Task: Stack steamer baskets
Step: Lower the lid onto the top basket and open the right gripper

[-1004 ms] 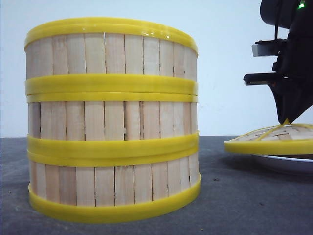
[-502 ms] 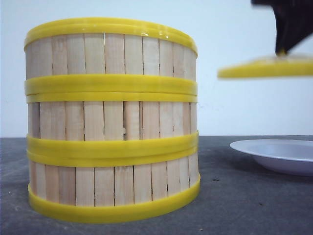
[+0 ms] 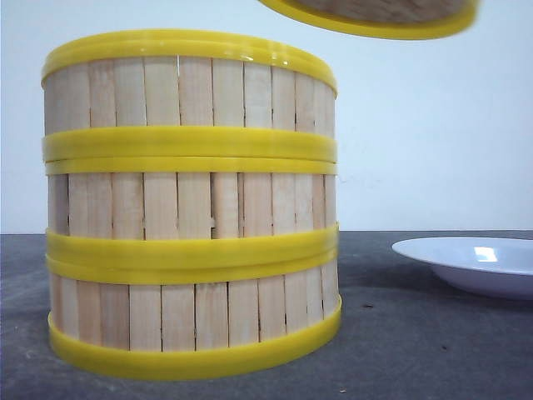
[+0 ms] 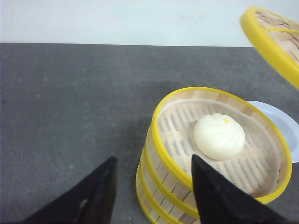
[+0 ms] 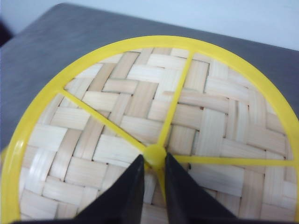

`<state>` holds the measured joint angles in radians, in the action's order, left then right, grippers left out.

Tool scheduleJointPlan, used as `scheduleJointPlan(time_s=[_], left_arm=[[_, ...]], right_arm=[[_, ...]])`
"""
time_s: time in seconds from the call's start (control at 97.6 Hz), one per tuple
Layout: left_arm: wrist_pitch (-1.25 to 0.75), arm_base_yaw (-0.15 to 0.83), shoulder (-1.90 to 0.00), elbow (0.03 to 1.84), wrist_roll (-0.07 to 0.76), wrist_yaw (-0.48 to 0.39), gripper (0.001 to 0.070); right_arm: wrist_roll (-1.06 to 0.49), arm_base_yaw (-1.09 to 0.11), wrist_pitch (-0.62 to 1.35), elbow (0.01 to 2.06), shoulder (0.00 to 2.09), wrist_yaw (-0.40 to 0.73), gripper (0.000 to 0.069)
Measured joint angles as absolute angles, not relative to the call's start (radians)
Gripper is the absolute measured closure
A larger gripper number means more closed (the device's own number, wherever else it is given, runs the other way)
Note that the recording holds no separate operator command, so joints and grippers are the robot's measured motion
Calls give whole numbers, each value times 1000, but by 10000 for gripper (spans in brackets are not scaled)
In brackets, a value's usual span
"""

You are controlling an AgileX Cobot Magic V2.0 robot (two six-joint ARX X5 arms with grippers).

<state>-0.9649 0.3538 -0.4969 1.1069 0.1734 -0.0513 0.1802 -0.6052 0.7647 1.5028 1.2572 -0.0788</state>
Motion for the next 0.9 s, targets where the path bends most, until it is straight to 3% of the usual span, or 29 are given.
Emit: scheduleJointPlan(time_s=[0.359, 0.901], left_arm=[[-966, 354, -497, 1106, 173, -51, 412], [-981, 354, -497, 1107, 173, -51, 412]], right_arm=[[173, -812, 758, 1543, 1406, -75, 645], [118, -937, 752, 1546, 1524, 26, 647]])
